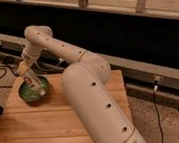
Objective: Place the bottle in the ceramic bowl
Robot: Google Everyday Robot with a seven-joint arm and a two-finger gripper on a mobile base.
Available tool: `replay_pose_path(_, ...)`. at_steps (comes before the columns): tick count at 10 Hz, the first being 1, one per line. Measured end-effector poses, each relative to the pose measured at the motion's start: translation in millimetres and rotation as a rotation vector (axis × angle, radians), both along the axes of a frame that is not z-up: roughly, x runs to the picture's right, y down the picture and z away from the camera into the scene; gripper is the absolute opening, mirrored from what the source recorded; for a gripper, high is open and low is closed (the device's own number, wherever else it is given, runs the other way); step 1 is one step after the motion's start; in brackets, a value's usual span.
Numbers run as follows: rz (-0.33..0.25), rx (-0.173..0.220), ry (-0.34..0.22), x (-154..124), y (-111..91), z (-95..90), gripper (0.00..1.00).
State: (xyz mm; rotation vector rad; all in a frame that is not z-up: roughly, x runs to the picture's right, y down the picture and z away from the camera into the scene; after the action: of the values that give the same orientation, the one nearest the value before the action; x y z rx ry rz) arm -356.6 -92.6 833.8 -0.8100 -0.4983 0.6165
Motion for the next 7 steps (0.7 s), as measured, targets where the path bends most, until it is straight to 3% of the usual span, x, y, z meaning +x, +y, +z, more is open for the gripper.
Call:
replay_pose_path(2,0.001,0.000,0.001,0.8,-0.3,0.3,0.80)
replay_pose_path(7,0.002,0.000,0.002,2.2,-0.8,0.7,0.80)
